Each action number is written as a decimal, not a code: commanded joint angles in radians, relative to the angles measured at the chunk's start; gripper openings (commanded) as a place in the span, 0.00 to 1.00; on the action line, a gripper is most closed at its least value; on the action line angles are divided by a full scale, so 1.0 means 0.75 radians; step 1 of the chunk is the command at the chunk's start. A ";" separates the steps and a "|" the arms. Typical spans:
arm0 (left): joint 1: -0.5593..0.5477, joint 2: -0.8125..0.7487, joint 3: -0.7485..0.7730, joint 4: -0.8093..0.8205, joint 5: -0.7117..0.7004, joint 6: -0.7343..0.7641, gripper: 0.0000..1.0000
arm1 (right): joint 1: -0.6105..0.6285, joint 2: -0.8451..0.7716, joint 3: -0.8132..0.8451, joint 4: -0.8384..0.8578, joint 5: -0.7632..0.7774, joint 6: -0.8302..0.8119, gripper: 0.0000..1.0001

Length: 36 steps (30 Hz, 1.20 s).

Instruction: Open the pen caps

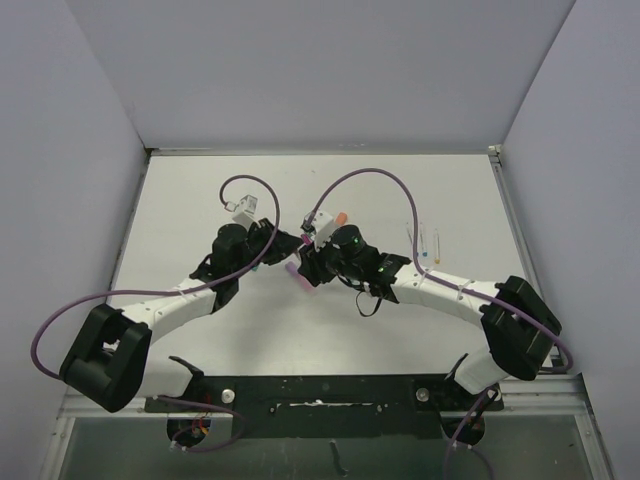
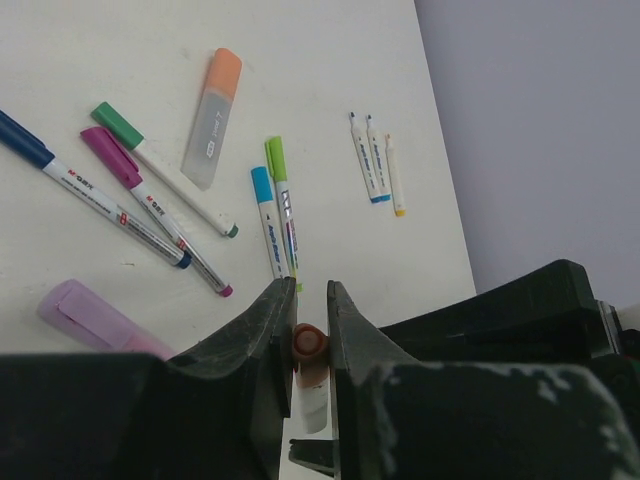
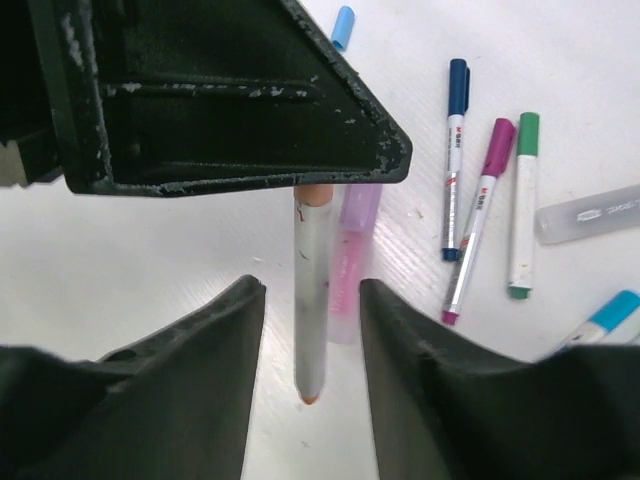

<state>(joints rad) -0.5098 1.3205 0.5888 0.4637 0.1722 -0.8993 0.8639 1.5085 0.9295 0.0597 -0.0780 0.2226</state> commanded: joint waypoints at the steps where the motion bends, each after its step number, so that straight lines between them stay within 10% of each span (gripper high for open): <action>1: -0.013 0.007 0.029 0.097 0.045 -0.009 0.00 | 0.010 -0.061 0.043 0.063 0.024 -0.008 0.51; 9: -0.047 -0.006 0.051 0.098 0.062 -0.002 0.00 | 0.010 -0.026 0.061 0.068 0.021 -0.004 0.47; 17: -0.059 -0.019 0.058 0.095 0.059 0.008 0.00 | 0.008 -0.025 0.068 0.058 0.019 0.000 0.00; 36: 0.361 0.031 0.145 0.015 0.086 0.044 0.00 | -0.009 -0.197 -0.138 -0.076 0.027 0.028 0.00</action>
<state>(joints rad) -0.3466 1.3197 0.6514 0.4232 0.3279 -0.8921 0.8635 1.4281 0.8623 0.0814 -0.0711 0.2428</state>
